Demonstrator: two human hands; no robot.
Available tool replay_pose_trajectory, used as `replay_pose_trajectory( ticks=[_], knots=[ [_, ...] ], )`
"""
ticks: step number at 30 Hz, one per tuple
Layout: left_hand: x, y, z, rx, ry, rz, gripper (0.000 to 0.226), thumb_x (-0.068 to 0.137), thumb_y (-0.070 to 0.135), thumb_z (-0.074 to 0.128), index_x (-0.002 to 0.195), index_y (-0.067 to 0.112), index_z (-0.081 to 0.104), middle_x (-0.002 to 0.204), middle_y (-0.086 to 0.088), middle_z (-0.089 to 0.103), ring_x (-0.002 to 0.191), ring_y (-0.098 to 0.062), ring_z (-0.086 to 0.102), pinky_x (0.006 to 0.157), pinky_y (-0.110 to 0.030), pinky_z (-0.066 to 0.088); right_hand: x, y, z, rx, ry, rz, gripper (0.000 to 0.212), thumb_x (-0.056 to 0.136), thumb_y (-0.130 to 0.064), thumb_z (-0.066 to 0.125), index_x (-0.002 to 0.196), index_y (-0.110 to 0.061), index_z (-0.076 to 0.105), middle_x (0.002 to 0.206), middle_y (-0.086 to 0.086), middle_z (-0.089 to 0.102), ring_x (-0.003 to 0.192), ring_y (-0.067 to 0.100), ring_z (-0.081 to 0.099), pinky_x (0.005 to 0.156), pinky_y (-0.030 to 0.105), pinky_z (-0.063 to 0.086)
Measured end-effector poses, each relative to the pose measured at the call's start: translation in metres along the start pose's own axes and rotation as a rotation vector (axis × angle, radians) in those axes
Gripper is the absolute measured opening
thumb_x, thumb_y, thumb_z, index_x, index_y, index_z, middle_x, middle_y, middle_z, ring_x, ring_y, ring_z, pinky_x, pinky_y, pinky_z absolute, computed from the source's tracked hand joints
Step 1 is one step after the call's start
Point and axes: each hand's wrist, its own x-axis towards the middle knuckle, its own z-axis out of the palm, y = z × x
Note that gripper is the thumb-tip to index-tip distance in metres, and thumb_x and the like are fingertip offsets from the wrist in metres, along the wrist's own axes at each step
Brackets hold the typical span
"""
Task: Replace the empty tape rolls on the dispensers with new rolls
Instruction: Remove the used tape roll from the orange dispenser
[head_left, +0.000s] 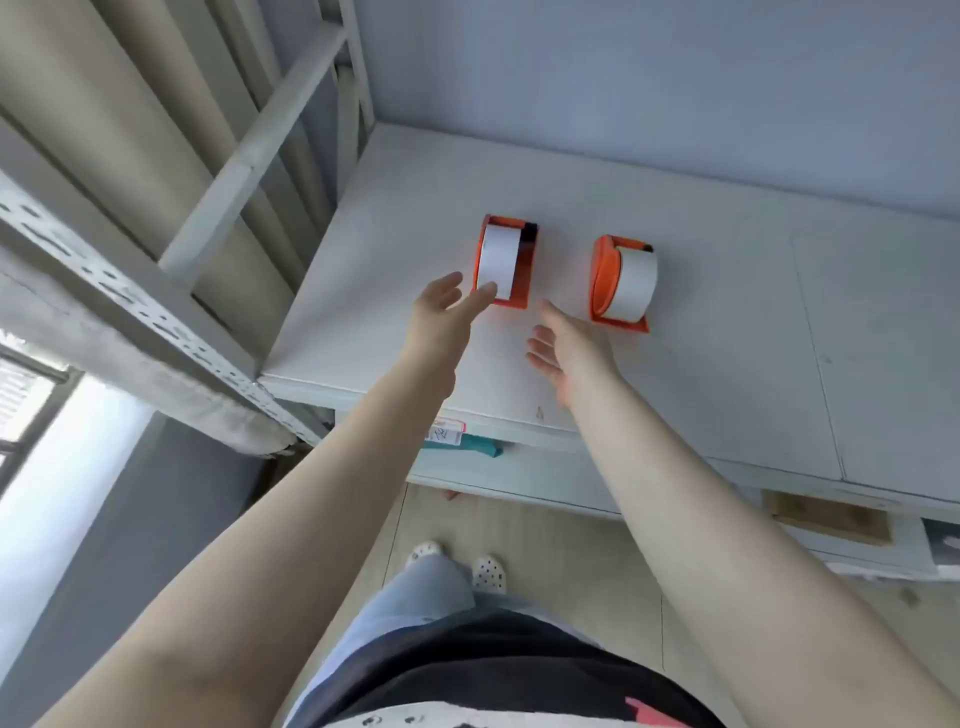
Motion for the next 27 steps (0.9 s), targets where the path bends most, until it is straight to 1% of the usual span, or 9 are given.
replay_pose_trajectory(
  ticks=[4,7,10,13,15,18,22,25,27],
  knots=[
    [0.027,0.006,0.009,0.094,0.01,0.044,0.056,0.084,0.022,0.07,0.136,0.012,0.05,0.131,-0.003,0.055,0.115,-0.019,0.055,0.092,-0.029,0.041,0.025,0.0,0.012,-0.045,0.002,0.119,0.032,0.088,-0.038,0.063,0.103,-0.011,0.056,0.097,0.01,0.063,0.073,0.019,0.062,0.067,0.026,0.056],
    [0.048,0.005,0.012,0.171,-0.024,0.072,0.037,0.084,0.007,0.067,0.12,0.005,0.061,0.113,-0.009,0.068,0.097,-0.019,0.062,0.075,-0.019,0.044,0.045,0.0,0.021,-0.007,-0.032,0.138,0.032,0.094,-0.032,0.057,0.11,-0.005,0.057,0.092,0.012,0.065,0.065,0.017,0.061,0.052,0.019,0.056],
    [0.059,0.005,0.008,0.237,-0.054,0.072,0.021,0.084,0.003,0.065,0.105,0.008,0.066,0.095,-0.005,0.068,0.085,-0.017,0.062,0.067,-0.015,0.044,0.058,0.0,0.027,0.015,-0.029,0.132,0.022,0.095,-0.025,0.057,0.098,-0.003,0.059,0.079,0.011,0.067,0.063,0.017,0.063,0.047,0.017,0.055],
    [0.07,0.009,0.001,0.25,-0.09,0.051,0.02,0.082,0.006,0.069,0.101,0.001,0.068,0.093,-0.008,0.069,0.083,-0.018,0.061,0.072,-0.017,0.045,0.069,0.002,0.032,0.02,-0.029,0.134,0.013,0.093,-0.014,0.058,0.087,-0.002,0.06,0.077,0.01,0.066,0.065,0.017,0.064,0.048,0.017,0.055],
    [0.075,0.017,-0.002,0.225,-0.106,0.074,0.019,0.081,0.007,0.072,0.098,-0.001,0.069,0.088,-0.006,0.07,0.077,-0.013,0.063,0.074,-0.017,0.046,0.073,0.006,0.032,0.056,-0.021,0.128,0.008,0.09,-0.005,0.061,0.094,0.002,0.061,0.078,0.012,0.066,0.063,0.016,0.066,0.048,0.018,0.055],
    [0.08,0.039,-0.001,0.202,-0.137,0.131,0.008,0.084,0.009,0.069,0.087,0.002,0.069,0.074,-0.001,0.065,0.058,-0.001,0.059,0.066,-0.012,0.048,0.075,0.007,0.032,0.025,-0.017,0.126,0.009,0.085,-0.001,0.066,0.092,0.004,0.064,0.075,0.013,0.068,0.053,0.013,0.068,0.051,0.02,0.057],
    [0.087,0.052,0.004,0.142,-0.169,0.085,0.014,0.081,0.016,0.072,0.08,0.003,0.066,0.083,-0.013,0.063,0.076,-0.021,0.057,0.087,-0.043,0.053,0.078,0.004,0.035,-0.014,0.005,0.144,0.007,0.085,-0.003,0.067,0.083,0.003,0.063,0.074,0.014,0.069,0.055,0.016,0.068,0.061,0.023,0.059],
    [0.093,0.078,0.012,-0.007,-0.143,0.096,0.017,0.084,0.017,0.071,0.074,0.006,0.064,0.08,-0.012,0.061,0.072,-0.021,0.055,0.071,-0.032,0.053,0.08,0.01,0.029,-0.113,0.037,0.168,0.012,0.086,-0.003,0.066,0.091,0.006,0.062,0.077,0.016,0.069,0.049,0.014,0.068,0.063,0.023,0.059],
    [0.102,0.108,0.016,-0.017,-0.121,0.102,0.015,0.089,0.018,0.066,0.079,0.007,0.064,0.08,-0.008,0.062,0.069,-0.018,0.058,0.069,-0.028,0.054,0.076,0.012,0.028,-0.09,0.051,0.158,0.008,0.086,-0.001,0.066,0.085,0.004,0.06,0.082,0.019,0.068,0.043,0.013,0.066,0.052,0.019,0.058]
  ],
)
